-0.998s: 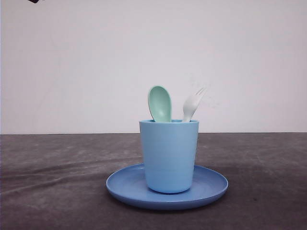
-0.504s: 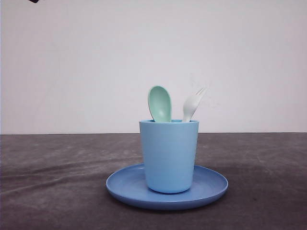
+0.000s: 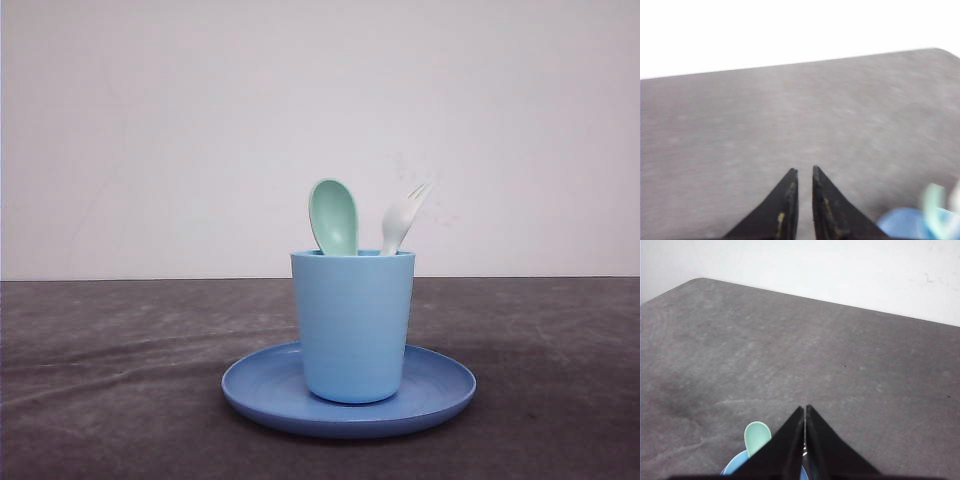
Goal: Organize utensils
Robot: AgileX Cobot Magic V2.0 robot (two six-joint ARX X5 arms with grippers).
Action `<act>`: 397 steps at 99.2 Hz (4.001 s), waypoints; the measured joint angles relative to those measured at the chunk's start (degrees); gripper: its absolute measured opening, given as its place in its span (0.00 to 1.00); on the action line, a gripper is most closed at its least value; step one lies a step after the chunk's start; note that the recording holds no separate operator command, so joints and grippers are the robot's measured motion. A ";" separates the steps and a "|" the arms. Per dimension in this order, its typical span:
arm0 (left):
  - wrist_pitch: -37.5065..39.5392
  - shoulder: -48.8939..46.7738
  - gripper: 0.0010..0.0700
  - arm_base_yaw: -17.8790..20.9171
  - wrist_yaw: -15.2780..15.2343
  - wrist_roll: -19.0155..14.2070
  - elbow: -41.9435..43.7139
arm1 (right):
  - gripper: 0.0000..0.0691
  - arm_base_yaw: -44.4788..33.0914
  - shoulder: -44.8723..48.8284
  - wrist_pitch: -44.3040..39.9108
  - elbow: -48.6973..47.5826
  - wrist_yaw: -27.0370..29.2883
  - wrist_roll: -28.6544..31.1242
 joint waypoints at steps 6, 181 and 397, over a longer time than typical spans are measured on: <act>1.64 -1.29 0.02 3.80 0.02 0.17 -2.93 | 0.01 0.00 0.00 0.00 0.00 -0.02 0.00; 8.70 -38.42 0.02 32.46 14.75 7.67 -42.07 | 0.01 -0.02 0.00 0.00 0.00 -0.04 0.00; 8.90 -38.42 0.02 32.46 14.78 7.69 -42.14 | 0.01 -56.65 -43.56 16.06 -50.14 -28.39 -13.94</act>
